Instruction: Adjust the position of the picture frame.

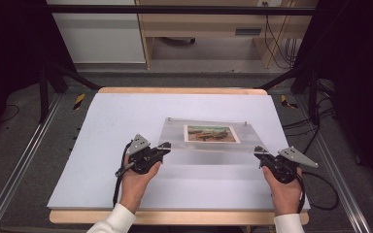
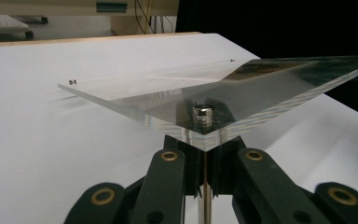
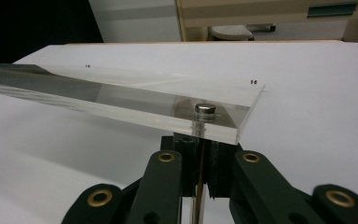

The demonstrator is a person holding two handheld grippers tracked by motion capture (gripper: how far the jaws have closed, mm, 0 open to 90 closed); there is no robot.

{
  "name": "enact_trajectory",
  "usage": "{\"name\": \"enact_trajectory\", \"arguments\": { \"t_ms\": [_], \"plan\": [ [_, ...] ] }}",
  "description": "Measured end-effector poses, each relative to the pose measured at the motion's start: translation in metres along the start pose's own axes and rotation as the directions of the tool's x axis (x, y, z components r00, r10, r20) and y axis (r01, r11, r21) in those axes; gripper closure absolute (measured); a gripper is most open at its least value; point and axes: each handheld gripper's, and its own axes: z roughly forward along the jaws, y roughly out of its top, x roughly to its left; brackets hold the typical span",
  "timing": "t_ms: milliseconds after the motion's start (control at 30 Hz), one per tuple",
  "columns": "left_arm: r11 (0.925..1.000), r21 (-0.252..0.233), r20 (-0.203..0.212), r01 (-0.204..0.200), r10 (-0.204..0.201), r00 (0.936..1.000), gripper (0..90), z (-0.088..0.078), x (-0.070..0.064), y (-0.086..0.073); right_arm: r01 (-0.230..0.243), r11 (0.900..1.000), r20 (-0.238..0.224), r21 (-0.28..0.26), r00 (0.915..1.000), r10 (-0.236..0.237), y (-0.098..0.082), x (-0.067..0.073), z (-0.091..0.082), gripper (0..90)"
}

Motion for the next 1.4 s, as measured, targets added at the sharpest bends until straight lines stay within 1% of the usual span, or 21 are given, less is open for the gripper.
{"name": "enact_trajectory", "arguments": {
  "t_ms": [100,200,333,433,500,567,667,700,767,833,967,1033,1100,1233,1400],
  "plan": [
    [1.0000,0.000,-0.007,-0.009,0.009,0.9999,83.6,-0.007,0.007,0.001,0.011,1.000,-0.002,0.000,0.9999,-0.011,0.003,0.008,0.006,84.4],
    [0.9998,-0.008,-0.023,-0.020,0.019,0.9996,83.3,-0.017,0.014,0.001,0.022,1.000,-0.011,-0.001,0.9997,-0.022,0.005,0.017,0.013,84.3],
    [0.9996,-0.022,-0.041,-0.015,0.014,0.9991,83.3,-0.031,0.024,-0.002,0.031,1.000,-0.020,0.002,0.9993,-0.031,0.007,0.030,0.025,84.2],
    [0.9993,-0.038,-0.052,-0.004,0.002,0.9987,83.4,-0.040,0.031,-0.005,0.035,0.999,-0.034,-0.002,0.9988,-0.035,0.009,0.040,0.033,84.2],
    [0.9991,-0.042,-0.056,-0.006,0.004,0.9984,83.4,-0.044,0.036,-0.006,0.045,0.999,-0.038,0.000,0.9983,-0.045,0.010,0.045,0.037,84.2],
    [0.9989,-0.046,-0.056,-0.011,0.008,0.9984,83.3,-0.047,0.040,-0.006,0.038,0.999,-0.044,-0.002,0.9983,-0.038,0.012,0.049,0.042,84.3],
    [0.9985,-0.053,-0.059,-0.011,0.008,0.9982,83.3,-0.052,0.048,-0.005,0.041,0.999,-0.047,-0.001,0.9980,-0.041,0.013,0.055,0.049,84.2],
    [0.9984,-0.056,-0.061,-0.013,0.010,0.9981,83.3,-0.053,0.050,-0.005,0.051,0.999,-0.048,-0.004,0.9975,-0.052,0.014,0.057,0.052,84.2],
    [0.9981,-0.059,-0.063,-0.014,0.010,0.9980,83.3,-0.054,0.053,-0.005,0.055,0.998,-0.044,-0.006,0.9975,-0.055,0.015,0.060,0.055,84.2],
    [0.9979,-0.059,-0.066,-0.028,0.024,0.9976,83.1,-0.056,0.056,-0.004,0.055,0.998,-0.042,-0.008,0.9976,-0.056,0.017,0.063,0.057,84.2],
    [0.9973,-0.068,-0.066,-0.028,0.024,0.9975,83.0,-0.058,0.062,-0.003,0.063,0.998,-0.035,-0.007,0.9974,-0.063,0.021,0.070,0.060,84.2],
    [0.9970,-0.074,-0.066,-0.021,0.016,0.9977,83.0,-0.058,0.065,-0.003,0.059,0.998,-0.030,-0.009,0.9978,-0.059,0.023,0.073,0.061,84.2],
    [0.9970,-0.074,-0.063,-0.022,0.017,0.9979,83.0,-0.056,0.067,-0.003,0.051,0.999,-0.025,-0.006,0.9984,-0.052,0.024,0.075,0.062,84.3],
    [0.9971,-0.074,-0.058,-0.015,0.011,0.9983,83.0,-0.052,0.073,-0.003,0.052,0.999,-0.011,0.008,0.9986,-0.052,0.026,0.077,0.063,84.3],
    [0.9968,-0.079,-0.052,-0.013,0.009,0.9986,82.9,-0.048,0.074,-0.005,0.055,0.998,0.001,0.008,0.9985,-0.055,0.026,0.077,0.062,84.3]
  ]
}}
